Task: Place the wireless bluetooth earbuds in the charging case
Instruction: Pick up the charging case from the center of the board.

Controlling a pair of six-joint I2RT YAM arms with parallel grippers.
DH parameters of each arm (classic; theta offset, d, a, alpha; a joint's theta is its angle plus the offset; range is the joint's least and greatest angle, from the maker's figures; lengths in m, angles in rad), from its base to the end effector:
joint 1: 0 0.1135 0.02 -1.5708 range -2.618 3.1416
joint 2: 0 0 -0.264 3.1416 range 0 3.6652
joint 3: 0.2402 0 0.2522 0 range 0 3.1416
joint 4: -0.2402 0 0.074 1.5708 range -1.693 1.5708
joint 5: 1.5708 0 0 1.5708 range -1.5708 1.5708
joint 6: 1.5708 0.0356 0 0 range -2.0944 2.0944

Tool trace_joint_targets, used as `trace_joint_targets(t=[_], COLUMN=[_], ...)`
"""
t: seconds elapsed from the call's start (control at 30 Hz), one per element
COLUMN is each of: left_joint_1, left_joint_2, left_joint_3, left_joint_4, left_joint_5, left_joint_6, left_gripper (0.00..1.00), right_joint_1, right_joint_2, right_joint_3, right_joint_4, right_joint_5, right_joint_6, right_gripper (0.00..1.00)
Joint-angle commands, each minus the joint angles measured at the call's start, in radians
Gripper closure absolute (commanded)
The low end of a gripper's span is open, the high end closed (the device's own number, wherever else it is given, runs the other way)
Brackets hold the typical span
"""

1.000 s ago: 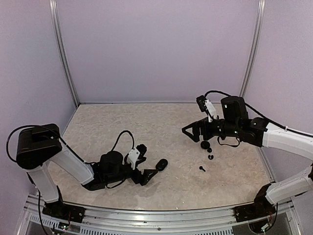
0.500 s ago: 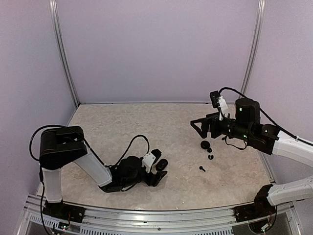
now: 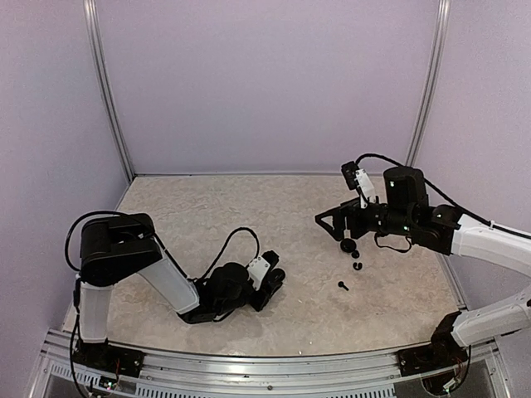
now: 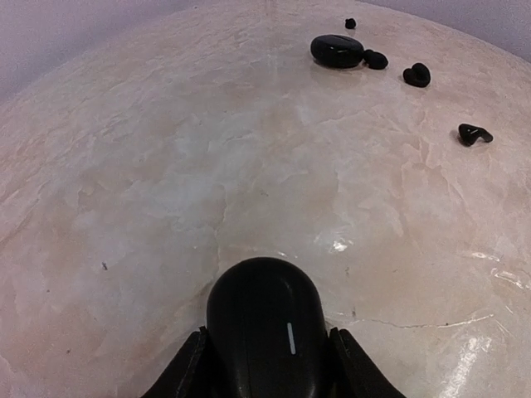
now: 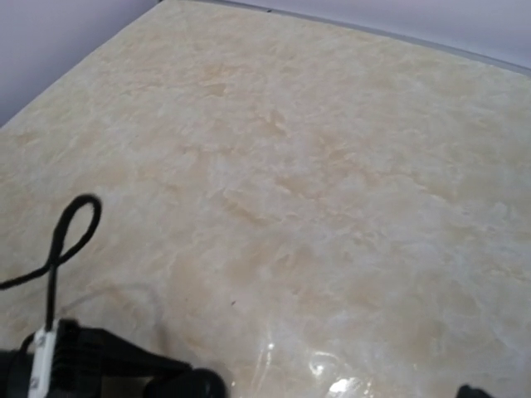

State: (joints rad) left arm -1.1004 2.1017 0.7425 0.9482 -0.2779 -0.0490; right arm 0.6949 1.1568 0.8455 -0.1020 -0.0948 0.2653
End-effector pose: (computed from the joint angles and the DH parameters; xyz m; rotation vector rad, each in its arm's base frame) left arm 0.1732 -0.3191 0.0710 0.8399 1.8106 -0.4744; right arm 0.2018 0.1726 0.2933 -0.4996 1.9918 0.7058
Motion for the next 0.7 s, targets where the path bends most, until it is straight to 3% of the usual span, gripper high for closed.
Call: trace_joint_targets(t=[0.0, 0.13, 0.37, 0.67], left_joint_1=[0.056, 0.068, -0.044, -0.216], left_joint_2=[-0.003, -0.068, -0.329, -0.567], left_joint_3=[-0.039, -0.113, -0.238, -0.218], left_joint_4=[-0.011, 0.045, 0.009, -0.177], left_joint_5=[0.07, 0.154, 0.12, -0.049], left_joint_6=[0.041, 0.142, 0.455, 0.742], left_gripper=[0.62, 0.71, 0.72, 0.72], right_joint_1=[-0.009, -0.01, -0.011, -0.005], right_joint_2=[0.02, 0.061, 0.062, 0.124], right_joint_3=[0.028, 0.043, 0.058, 0.061], right_joint_4=[-0.018, -0.041, -0.067, -0.078], right_joint_5=[-0.06, -0.108, -0.29, -0.61], right_joint_6=[-0.03, -0.043, -0.079, -0.036], right_gripper=[0.01, 0.02, 0.12, 0.4])
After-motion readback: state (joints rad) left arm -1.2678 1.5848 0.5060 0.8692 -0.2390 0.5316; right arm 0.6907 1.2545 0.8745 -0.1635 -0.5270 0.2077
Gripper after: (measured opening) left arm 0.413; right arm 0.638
